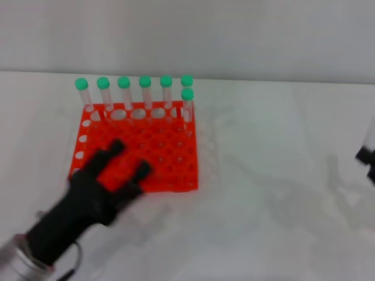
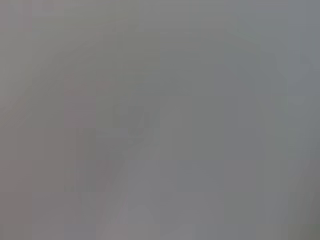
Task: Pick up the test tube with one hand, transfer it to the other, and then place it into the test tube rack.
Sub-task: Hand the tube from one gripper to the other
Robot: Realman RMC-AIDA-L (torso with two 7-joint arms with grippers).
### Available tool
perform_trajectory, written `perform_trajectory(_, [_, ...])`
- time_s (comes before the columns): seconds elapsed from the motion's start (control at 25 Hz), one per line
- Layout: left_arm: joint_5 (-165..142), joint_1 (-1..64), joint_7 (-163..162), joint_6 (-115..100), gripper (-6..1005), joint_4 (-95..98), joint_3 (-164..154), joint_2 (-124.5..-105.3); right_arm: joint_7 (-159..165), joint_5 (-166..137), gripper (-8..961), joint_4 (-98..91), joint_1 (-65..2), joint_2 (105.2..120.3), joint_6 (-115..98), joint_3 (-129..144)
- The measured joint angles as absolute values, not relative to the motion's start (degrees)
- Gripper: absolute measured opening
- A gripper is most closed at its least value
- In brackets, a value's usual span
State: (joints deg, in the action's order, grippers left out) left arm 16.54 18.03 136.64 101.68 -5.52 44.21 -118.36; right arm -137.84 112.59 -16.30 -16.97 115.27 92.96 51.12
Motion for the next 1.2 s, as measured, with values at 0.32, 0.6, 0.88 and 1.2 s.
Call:
perform_trajectory(0.32, [3.27, 24.32, 137.22, 101.1, 875, -6.86, 44.21, -119.12, -148.63, 112.42, 187, -7.99, -20.33, 116.12, 93.78, 60.69])
perform_trajectory(0.6, [-0.17, 25.79, 136.26, 90.13, 863, -14.08, 44.21, -119.18, -148.75, 112.66, 187, -8.35, -22.15, 116.19, 93.85, 67.83])
perform_trajectory(0.88, [-3.43, 27.34, 136.26, 83.54, 749, -19.49, 44.2, -119.22, -148.94, 112.57, 187, -10.59, -22.17, 116.19, 93.98, 71.96])
perform_trajectory(1.2, [-3.81, 27.46, 136.26, 80.1, 618, -22.43, 44.21, -119.27, -148.96, 112.57, 187, -10.98, -22.21, 116.1, 93.49, 73.48])
